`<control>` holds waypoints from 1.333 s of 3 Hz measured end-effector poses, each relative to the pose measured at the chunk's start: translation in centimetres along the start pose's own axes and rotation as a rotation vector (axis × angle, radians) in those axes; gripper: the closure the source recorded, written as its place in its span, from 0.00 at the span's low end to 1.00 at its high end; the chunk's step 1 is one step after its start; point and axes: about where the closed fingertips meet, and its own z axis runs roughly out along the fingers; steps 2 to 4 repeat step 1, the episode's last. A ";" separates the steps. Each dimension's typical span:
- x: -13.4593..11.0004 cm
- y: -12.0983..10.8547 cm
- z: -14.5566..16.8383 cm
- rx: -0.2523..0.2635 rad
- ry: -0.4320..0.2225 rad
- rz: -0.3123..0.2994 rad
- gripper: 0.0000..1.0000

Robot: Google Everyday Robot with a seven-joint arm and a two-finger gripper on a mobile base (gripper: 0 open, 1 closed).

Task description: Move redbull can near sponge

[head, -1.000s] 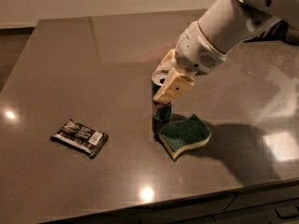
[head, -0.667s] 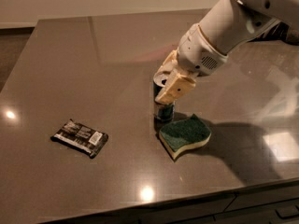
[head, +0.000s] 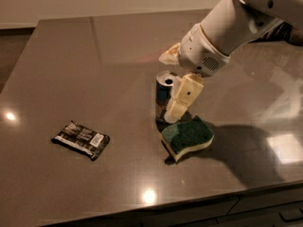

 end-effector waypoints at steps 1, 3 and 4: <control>0.0 0.0 0.0 0.000 0.000 0.000 0.00; 0.0 0.0 0.0 0.000 0.000 0.000 0.00; 0.0 0.0 0.0 0.000 0.000 0.000 0.00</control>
Offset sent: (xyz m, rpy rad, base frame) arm 0.0000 0.0000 0.0000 0.0000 0.0000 0.0000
